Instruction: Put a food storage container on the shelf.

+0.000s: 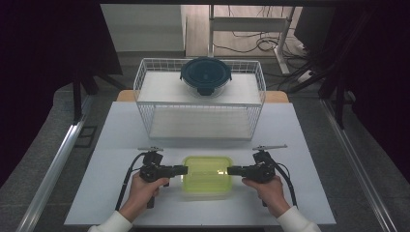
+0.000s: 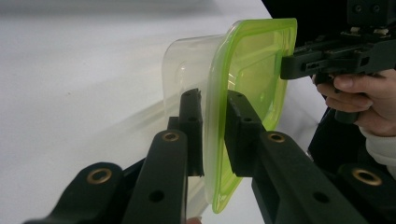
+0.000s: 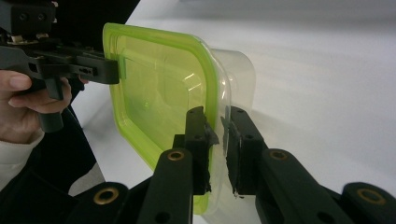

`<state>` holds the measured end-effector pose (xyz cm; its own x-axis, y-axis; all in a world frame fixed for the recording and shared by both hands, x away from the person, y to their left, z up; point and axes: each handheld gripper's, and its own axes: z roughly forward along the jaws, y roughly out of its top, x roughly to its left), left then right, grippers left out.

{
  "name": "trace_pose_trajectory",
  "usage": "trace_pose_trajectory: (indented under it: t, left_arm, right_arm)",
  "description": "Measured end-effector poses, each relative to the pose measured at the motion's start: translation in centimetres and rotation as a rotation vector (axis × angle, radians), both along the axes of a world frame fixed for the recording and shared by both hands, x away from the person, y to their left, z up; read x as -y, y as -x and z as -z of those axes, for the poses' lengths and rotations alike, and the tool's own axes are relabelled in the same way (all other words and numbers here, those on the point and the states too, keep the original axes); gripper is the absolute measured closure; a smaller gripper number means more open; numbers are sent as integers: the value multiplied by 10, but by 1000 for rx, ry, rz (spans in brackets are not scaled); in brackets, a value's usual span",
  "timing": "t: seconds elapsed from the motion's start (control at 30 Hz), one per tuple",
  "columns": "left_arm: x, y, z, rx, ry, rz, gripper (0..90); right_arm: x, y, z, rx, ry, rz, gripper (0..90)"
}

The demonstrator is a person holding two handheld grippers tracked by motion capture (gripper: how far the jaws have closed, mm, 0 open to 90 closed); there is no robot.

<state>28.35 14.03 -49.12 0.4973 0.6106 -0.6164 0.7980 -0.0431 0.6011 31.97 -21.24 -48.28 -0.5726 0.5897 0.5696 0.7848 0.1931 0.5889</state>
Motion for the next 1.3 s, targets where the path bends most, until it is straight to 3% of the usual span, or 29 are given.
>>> trace_pose_trajectory:
  t: [0.43,0.63,1.03,1.3]
  left_arm:
    - [-4,3,-18,73,-14,7,791]
    - [-5,-3,-17,74,-9,8,794]
    - [0,-9,-29,104,-20,20,796]
    - [-5,-21,-55,148,-13,19,797]
  right_arm:
    - [-4,3,-16,64,-5,-15,790]
    - [-5,0,-23,90,2,-12,790]
    - [-1,-3,-37,148,17,-7,791]
    - [-4,-9,-60,199,-1,1,790]
